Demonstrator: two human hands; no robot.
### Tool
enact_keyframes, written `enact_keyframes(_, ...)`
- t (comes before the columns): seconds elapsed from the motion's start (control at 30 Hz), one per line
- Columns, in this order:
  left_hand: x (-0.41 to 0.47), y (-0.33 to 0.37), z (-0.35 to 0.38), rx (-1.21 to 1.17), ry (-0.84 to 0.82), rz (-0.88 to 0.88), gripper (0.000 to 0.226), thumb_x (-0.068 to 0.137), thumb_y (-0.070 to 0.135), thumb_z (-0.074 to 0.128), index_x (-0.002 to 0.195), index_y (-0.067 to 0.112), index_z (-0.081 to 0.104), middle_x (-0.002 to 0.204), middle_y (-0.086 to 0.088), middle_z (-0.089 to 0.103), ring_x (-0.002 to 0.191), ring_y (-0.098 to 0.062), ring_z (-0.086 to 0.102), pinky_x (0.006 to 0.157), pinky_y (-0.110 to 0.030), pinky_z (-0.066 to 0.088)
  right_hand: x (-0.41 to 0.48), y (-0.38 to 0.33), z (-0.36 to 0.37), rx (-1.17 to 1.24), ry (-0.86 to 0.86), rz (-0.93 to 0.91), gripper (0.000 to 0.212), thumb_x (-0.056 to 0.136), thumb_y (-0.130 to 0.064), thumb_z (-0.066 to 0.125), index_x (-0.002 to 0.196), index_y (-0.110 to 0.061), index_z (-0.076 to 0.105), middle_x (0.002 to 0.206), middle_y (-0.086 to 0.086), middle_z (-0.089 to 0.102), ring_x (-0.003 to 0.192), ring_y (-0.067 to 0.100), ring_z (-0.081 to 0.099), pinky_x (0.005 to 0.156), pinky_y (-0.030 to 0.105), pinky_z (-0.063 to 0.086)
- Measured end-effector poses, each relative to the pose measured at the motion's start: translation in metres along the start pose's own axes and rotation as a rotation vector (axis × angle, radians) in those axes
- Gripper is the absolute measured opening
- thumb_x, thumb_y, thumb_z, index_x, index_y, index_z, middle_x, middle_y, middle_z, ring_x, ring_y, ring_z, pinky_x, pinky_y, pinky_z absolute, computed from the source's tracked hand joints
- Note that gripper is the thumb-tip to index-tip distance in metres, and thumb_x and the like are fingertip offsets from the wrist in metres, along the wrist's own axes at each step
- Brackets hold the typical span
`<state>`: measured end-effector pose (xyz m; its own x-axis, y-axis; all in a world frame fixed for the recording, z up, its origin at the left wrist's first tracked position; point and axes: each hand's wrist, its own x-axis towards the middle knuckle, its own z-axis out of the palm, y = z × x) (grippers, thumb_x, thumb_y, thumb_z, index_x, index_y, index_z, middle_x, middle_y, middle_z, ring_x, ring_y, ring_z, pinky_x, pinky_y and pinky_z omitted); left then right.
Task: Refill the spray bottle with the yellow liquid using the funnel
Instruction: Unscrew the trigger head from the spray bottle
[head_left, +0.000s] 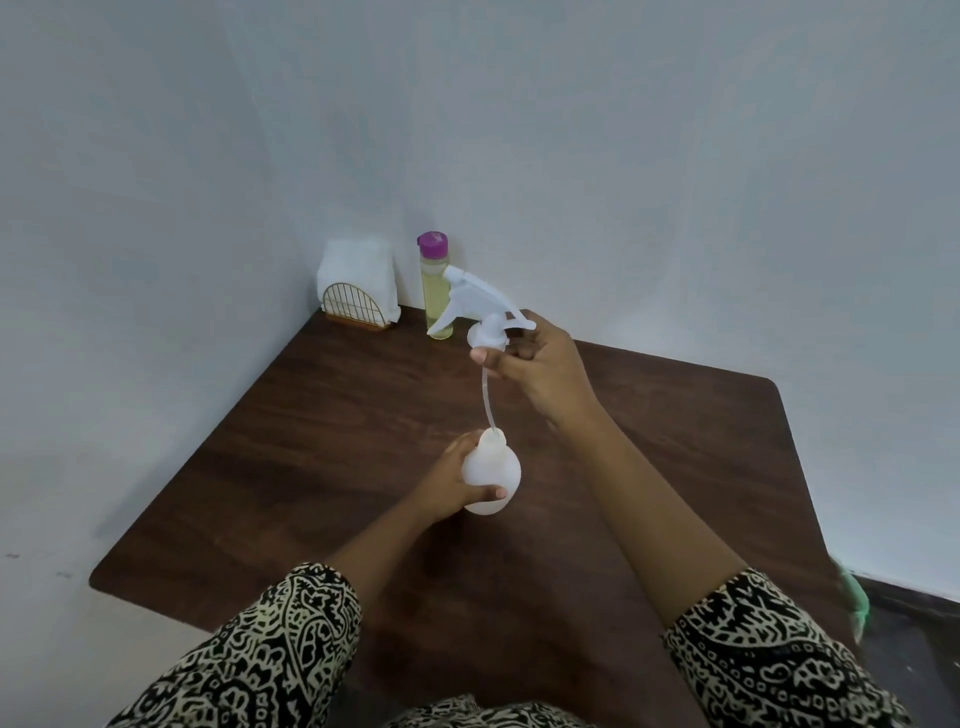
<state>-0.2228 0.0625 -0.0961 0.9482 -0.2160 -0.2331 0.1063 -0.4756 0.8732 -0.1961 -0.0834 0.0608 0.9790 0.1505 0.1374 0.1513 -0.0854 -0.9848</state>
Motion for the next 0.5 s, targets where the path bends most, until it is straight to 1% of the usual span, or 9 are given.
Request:
enact_keyframes(0.07,-0.001,0.007,0.0,-0.033,-0.005,-0.006,0.081,0.066,0.036,0.086,0.135,0.035,0.044,0.144,0.007,0.037,0.128,-0.017,0.041,0.099,-0.034,0.043,0.003,-0.006,0.0,-0.041,0.007,-0.018,0.041,0.068,-0.034,0.081,0.104,-0.022,0.065,0.097,0.003,0.072,0.087,0.025,0.07,0.084,0.05,0.055)
enact_keyframes(0.13,-0.001,0.015,-0.001,-0.125,0.015,0.02,0.078,0.06,0.046,0.087,0.126,0.049,0.047,0.142,0.008,0.043,0.128,-0.016,0.045,0.101,-0.04,0.046,0.007,-0.012,0.001,-0.058,0.009,-0.027,0.035,0.072,-0.03,0.08,0.103,-0.023,0.065,0.097,0.002,0.071,0.083,0.022,0.07,0.082,0.047,0.057)
enact_keyframes(0.2,0.001,0.019,-0.002,-0.167,0.036,0.034,0.08,0.055,0.053,0.087,0.125,0.054,0.048,0.141,0.006,0.047,0.129,-0.015,0.046,0.102,-0.043,0.047,0.01,-0.015,0.003,-0.056,0.005,-0.017,0.033,0.072,-0.027,0.081,0.1,-0.022,0.064,0.096,0.003,0.071,0.078,0.022,0.071,0.08,0.046,0.057)
enact_keyframes(0.27,-0.001,0.02,-0.001,-0.108,0.018,0.051,0.073,0.058,0.048,0.086,0.122,0.049,0.052,0.137,0.008,0.05,0.126,-0.013,0.048,0.101,-0.039,0.046,0.013,-0.015,0.006,-0.047,-0.005,-0.004,0.034,0.072,-0.026,0.081,0.102,-0.019,0.064,0.096,0.005,0.07,0.077,0.024,0.071,0.079,0.047,0.058)
enact_keyframes(0.33,-0.004,0.016,0.003,-0.049,0.008,0.052,0.064,0.063,0.04,0.085,0.12,0.037,0.057,0.13,0.009,0.055,0.121,-0.015,0.051,0.097,-0.035,0.046,0.016,-0.012,0.009,-0.046,-0.011,0.005,0.037,0.072,-0.026,0.081,0.103,-0.018,0.064,0.097,0.004,0.069,0.078,0.025,0.071,0.079,0.048,0.057)
enact_keyframes(0.37,-0.005,0.012,0.006,-0.053,0.019,0.046,0.062,0.064,0.04,0.084,0.12,0.033,0.059,0.127,0.009,0.057,0.119,-0.017,0.053,0.096,-0.035,0.048,0.016,-0.011,0.009,-0.041,-0.013,0.008,0.038,0.072,-0.026,0.082,0.104,-0.017,0.064,0.097,0.005,0.069,0.078,0.025,0.071,0.079,0.048,0.057)
enact_keyframes(0.43,-0.009,0.008,0.008,-0.089,0.054,0.036,0.061,0.061,0.047,0.083,0.116,0.034,0.06,0.123,0.008,0.061,0.116,-0.017,0.055,0.094,-0.037,0.05,0.017,-0.009,0.008,-0.019,-0.006,0.011,0.037,0.072,-0.025,0.081,0.103,-0.016,0.064,0.096,0.006,0.068,0.079,0.027,0.071,0.079,0.048,0.057)
enact_keyframes(0.5,-0.012,0.005,0.009,-0.117,0.065,0.032,0.06,0.057,0.053,0.08,0.111,0.04,0.059,0.121,0.009,0.062,0.114,-0.014,0.057,0.094,-0.038,0.051,0.017,-0.01,0.007,0.004,0.009,0.015,0.035,0.073,-0.024,0.081,0.102,-0.017,0.063,0.094,0.005,0.067,0.08,0.026,0.071,0.079,0.046,0.058)
